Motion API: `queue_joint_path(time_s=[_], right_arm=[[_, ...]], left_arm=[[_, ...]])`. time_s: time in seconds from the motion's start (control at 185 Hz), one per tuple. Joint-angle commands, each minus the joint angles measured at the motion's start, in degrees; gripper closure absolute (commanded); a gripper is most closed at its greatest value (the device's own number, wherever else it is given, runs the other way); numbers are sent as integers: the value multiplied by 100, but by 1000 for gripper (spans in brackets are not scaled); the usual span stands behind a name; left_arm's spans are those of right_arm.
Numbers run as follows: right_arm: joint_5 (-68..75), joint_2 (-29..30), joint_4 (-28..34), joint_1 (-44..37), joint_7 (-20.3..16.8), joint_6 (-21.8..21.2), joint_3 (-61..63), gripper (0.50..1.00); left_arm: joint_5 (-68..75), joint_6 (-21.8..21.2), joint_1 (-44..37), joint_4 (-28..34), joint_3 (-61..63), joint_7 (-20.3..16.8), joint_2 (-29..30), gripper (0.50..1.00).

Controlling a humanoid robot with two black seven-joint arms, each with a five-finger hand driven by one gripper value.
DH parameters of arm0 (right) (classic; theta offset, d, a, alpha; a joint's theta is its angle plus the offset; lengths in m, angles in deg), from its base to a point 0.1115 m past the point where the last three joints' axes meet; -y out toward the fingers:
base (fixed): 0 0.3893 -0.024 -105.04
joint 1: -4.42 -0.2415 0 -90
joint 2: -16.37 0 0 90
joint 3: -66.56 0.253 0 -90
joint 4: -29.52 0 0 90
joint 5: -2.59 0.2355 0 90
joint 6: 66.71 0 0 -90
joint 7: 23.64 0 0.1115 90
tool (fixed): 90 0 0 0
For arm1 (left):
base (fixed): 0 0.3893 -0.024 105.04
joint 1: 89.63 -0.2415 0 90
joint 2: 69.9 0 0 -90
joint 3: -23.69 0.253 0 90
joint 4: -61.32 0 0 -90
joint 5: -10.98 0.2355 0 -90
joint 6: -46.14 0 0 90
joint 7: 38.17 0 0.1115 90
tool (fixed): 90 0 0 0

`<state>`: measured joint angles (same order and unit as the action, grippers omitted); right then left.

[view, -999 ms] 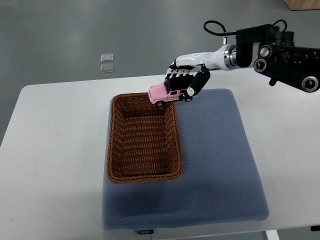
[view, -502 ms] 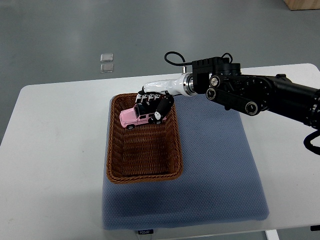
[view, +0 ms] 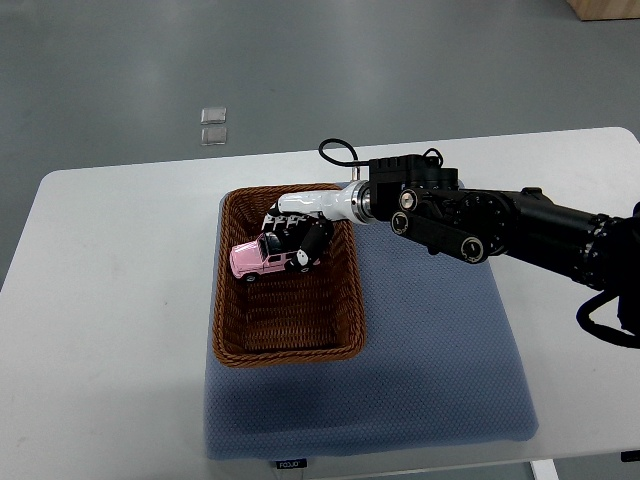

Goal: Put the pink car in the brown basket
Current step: 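Lower the pink car into the wicker basket with the right hand, then open the right hand and lift it away from the car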

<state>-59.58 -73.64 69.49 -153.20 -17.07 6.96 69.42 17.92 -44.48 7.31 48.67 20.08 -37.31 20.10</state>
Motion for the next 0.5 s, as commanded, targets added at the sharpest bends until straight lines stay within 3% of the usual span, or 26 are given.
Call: queue_joint_path(time_s=[0.0,0.032,0.038,0.054,0.14,0.318,0.497], right_arm=[[-5,0,-15,12,2,7,-5,703],[-5,0,-15,12,2,7,-5,703],[-5,0,-15,4,2,7,-5,673],[-5,0,-15,4,2,7,4,658],[-5,0,-15,4,2,-1,30,607],[30,-193,-15,-93,2,-19,285,591],[592,-729,-15,-84,11,-63,1629,591]], left_arm=[[0,0,0,0,0,1,0,500],[0,0,0,0,0,1,0,500],[0,0,0,0,0,1,0,500],[0,0,0,8,0,1,0,500],[0,0,0,8,-9,1,0,500],[0,0,0,35,-9,-8,0,500],[0,0,0,44,-9,1,0,500]])
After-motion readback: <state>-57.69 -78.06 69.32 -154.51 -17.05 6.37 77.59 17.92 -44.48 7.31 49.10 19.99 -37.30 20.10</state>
